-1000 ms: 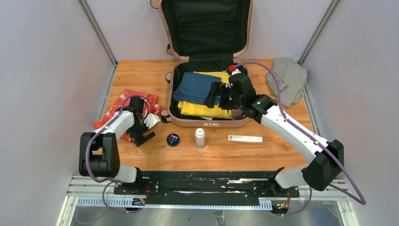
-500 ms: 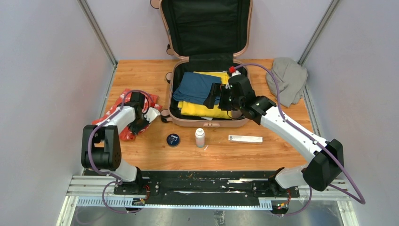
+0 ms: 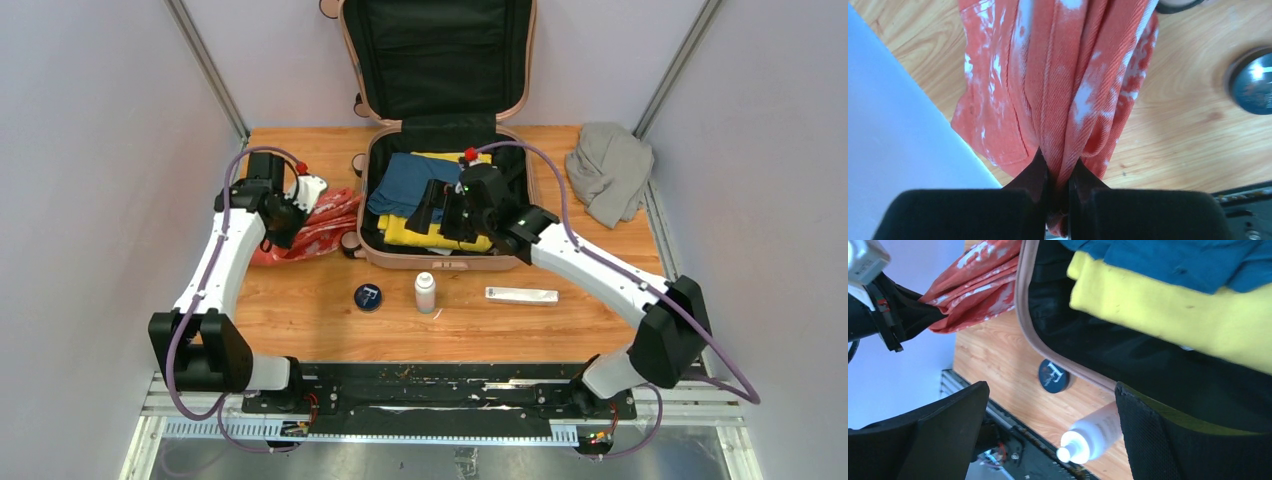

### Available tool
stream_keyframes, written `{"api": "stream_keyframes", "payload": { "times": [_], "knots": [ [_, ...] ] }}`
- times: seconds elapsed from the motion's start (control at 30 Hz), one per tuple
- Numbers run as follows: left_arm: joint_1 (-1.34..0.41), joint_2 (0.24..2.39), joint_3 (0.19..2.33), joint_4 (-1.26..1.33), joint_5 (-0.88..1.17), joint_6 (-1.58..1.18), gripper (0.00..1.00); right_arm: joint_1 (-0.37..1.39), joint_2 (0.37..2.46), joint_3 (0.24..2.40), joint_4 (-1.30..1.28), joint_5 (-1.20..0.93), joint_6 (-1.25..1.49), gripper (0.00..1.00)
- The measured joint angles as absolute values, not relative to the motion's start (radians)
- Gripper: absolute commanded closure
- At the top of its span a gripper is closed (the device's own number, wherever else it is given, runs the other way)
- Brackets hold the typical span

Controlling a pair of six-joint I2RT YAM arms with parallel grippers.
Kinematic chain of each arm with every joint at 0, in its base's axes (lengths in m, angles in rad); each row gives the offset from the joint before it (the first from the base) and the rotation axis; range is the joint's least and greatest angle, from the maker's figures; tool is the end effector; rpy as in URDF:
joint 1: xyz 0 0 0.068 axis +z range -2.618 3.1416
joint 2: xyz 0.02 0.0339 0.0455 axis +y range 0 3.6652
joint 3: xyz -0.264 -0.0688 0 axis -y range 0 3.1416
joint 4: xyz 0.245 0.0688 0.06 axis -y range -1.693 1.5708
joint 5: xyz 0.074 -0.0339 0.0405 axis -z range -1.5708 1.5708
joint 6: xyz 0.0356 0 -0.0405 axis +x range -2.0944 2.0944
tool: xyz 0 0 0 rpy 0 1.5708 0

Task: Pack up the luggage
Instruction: Pick up the clothes from the corner of the board.

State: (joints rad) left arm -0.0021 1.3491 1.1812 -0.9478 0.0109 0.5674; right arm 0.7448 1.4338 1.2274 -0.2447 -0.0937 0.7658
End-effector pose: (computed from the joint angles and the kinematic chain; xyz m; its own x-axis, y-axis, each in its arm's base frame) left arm 0.2617 -0.0009 0.2908 -0.7538 0.5390 -0.3759 0.4885 0.8422 0.2280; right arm 0.2437 0.2292 0.3358 -0.7417 0.2548 -0.6204 -0.3089 0.6913 0.6532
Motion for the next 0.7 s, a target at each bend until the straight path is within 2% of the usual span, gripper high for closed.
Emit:
{"api": "stream_keyframes", "payload": {
  "times": [0.2,0.43,0.7],
  "knots": [
    [-0.002,1.349,1.238,-1.02,0.089,0.497,1.0,0.798,1.524,1.256,-0.19,-0.144,0.95,0.0],
    [0.007,1.316,1.153,-1.032,0.062,0.554,1.0,0.868,1.618,1.38,-0.176,-0.157,1.053,0.0],
    [0.164,1.3,1.222,-1.088,0.058,0.576,1.0,0.889,1.644,1.4,-0.163,-0.16,1.109,0.0]
  ]
}}
